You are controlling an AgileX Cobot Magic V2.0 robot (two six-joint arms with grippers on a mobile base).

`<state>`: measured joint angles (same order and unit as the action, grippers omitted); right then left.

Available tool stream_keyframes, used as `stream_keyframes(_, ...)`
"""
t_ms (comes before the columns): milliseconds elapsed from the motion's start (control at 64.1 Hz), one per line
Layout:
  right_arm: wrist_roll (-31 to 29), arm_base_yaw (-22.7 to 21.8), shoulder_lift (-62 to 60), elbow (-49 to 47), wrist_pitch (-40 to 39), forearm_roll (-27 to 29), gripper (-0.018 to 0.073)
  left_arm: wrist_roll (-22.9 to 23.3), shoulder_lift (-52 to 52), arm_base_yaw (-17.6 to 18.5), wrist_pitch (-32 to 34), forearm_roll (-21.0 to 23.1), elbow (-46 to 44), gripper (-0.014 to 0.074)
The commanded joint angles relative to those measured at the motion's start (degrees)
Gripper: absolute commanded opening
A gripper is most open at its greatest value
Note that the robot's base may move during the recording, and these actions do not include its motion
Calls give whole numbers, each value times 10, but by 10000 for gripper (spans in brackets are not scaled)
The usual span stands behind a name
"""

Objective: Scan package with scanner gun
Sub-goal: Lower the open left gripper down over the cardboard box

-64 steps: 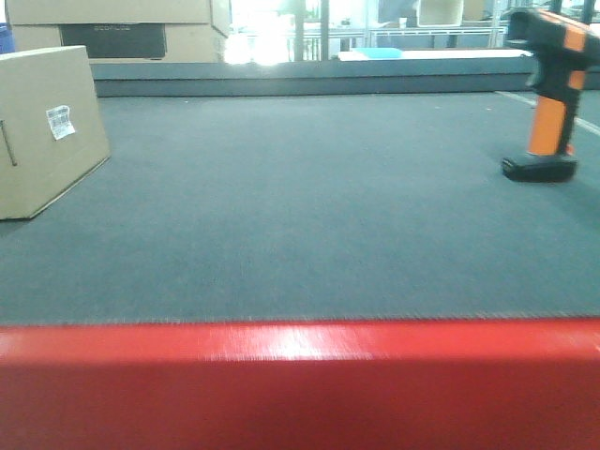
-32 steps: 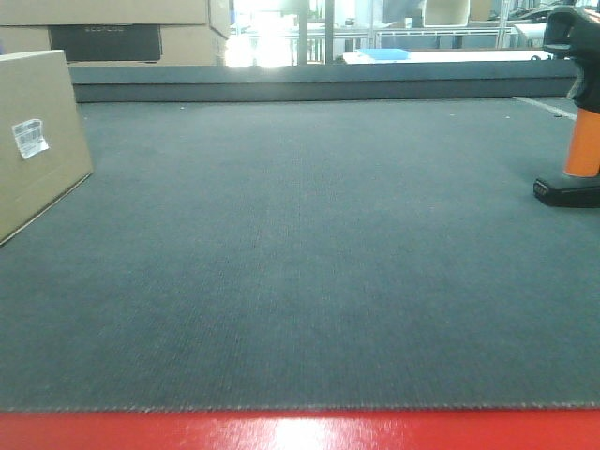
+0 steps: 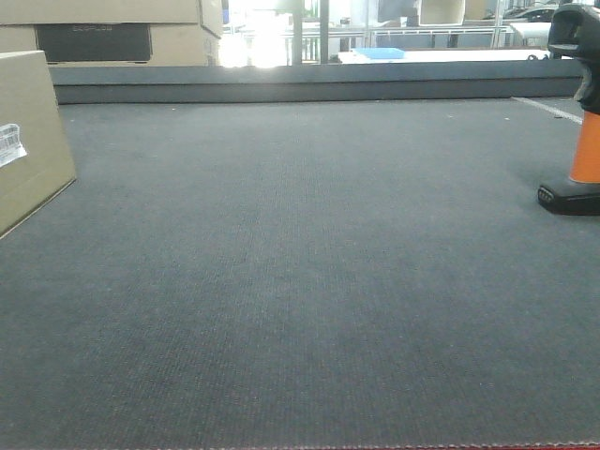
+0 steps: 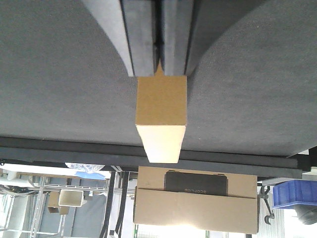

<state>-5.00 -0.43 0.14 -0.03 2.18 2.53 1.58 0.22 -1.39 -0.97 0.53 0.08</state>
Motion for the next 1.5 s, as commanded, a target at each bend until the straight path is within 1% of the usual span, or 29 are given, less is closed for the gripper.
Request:
stream_keyframes(0, 0, -2, -1, 0, -11, 0, -169, 0, -2, -1, 10, -1, -1, -111)
stream_keyframes(515, 0, -2, -1, 0, -11, 0, -169, 0, -2, -1, 10, -1, -1, -111)
stream_keyframes(624, 0, -2, -1, 0, -11, 0, -169, 0, -2, -1, 39, -1, -1, -111)
stream_keyframes(702, 0, -2, -1, 0, -11, 0, -169, 0, -2, -1, 1, -1, -15, -111)
stream_keyframes(780, 0, -2, -1, 0, -11, 0, -169, 0, -2, -1, -46, -1, -63, -111)
stream_keyframes(843, 0, -2, -1, 0, -11, 0, -169, 0, 11, -1, -69, -5, -94, -111)
stream_keyframes(889, 0, -2, -1, 0, -11, 0, -169, 0, 31, -1, -87, -12, -123, -111)
stream_keyframes(1030, 0, -2, -1, 0, -11, 0, -169, 0, 111, -1, -139, -13, -220, -111)
stream_keyframes(1139, 0, -2, -1, 0, -11, 0, -169, 0, 205, -1, -173, -13, -297, -111)
stream_keyframes(1295, 0, -2, -1, 0, -11, 0, -169, 0, 353, -1, -173, -13, -408, -111)
stream_keyframes(1482, 0, -2, -1, 0, -11, 0, -169, 0, 501, -1, -173, -13, -505, -111)
